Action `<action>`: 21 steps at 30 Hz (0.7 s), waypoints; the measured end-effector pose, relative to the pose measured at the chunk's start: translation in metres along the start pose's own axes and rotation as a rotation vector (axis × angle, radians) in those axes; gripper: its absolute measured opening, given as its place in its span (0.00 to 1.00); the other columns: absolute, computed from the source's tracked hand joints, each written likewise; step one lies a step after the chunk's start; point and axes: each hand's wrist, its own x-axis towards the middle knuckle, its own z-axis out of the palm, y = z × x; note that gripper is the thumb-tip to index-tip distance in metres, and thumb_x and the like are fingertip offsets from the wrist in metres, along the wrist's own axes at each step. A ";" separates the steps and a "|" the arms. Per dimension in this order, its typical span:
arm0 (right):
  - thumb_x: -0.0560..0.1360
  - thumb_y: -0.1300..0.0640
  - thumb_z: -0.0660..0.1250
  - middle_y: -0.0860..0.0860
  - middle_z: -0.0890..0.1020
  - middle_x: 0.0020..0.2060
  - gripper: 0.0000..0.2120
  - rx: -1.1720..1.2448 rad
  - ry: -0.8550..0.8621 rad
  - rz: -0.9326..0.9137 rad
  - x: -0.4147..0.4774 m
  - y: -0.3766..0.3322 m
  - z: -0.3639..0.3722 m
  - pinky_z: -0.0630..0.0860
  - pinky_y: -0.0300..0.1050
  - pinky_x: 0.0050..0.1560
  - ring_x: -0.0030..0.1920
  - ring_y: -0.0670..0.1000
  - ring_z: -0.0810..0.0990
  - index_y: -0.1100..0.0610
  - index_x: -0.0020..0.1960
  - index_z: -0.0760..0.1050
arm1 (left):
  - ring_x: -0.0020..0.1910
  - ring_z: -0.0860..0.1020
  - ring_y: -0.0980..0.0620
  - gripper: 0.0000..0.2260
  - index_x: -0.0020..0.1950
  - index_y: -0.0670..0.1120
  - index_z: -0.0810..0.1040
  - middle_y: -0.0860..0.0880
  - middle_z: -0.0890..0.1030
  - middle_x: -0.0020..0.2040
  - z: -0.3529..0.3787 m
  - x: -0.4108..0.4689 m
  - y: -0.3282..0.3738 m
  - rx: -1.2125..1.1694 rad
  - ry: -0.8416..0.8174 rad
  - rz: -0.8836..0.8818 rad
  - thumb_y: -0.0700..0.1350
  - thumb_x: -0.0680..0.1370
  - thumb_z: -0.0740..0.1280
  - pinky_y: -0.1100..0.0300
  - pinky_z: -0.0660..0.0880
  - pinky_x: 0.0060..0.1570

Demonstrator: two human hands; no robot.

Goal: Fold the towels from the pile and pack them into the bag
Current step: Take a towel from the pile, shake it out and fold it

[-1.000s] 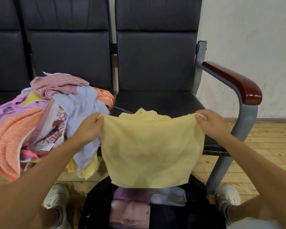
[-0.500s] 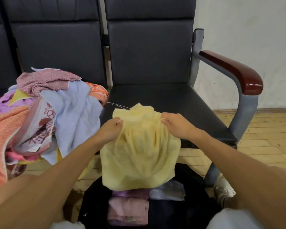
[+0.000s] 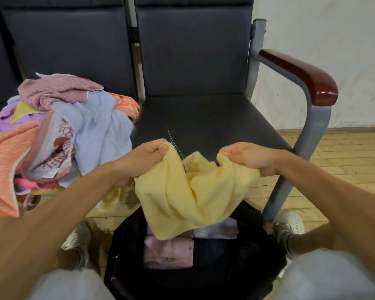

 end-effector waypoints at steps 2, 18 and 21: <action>0.83 0.61 0.57 0.46 0.78 0.34 0.12 -0.001 -0.131 -0.006 -0.009 -0.003 -0.004 0.73 0.35 0.36 0.34 0.42 0.76 0.58 0.44 0.75 | 0.45 0.76 0.55 0.11 0.49 0.52 0.75 0.53 0.77 0.44 -0.002 -0.008 0.007 -0.014 -0.080 -0.013 0.51 0.84 0.54 0.63 0.72 0.46; 0.82 0.57 0.61 0.47 0.79 0.45 0.09 -0.261 0.931 -0.134 -0.003 0.006 -0.048 0.68 0.37 0.45 0.46 0.45 0.74 0.56 0.54 0.80 | 0.36 0.69 0.55 0.11 0.42 0.42 0.72 0.53 0.72 0.34 -0.056 0.003 -0.025 0.202 0.734 0.059 0.42 0.83 0.57 0.70 0.64 0.34; 0.81 0.56 0.62 0.50 0.80 0.47 0.11 -0.419 1.027 -0.217 -0.004 0.006 -0.053 0.68 0.43 0.51 0.49 0.49 0.75 0.58 0.55 0.81 | 0.33 0.69 0.58 0.11 0.43 0.42 0.74 0.51 0.73 0.33 -0.057 0.002 -0.020 0.245 0.796 0.152 0.41 0.83 0.58 0.75 0.64 0.35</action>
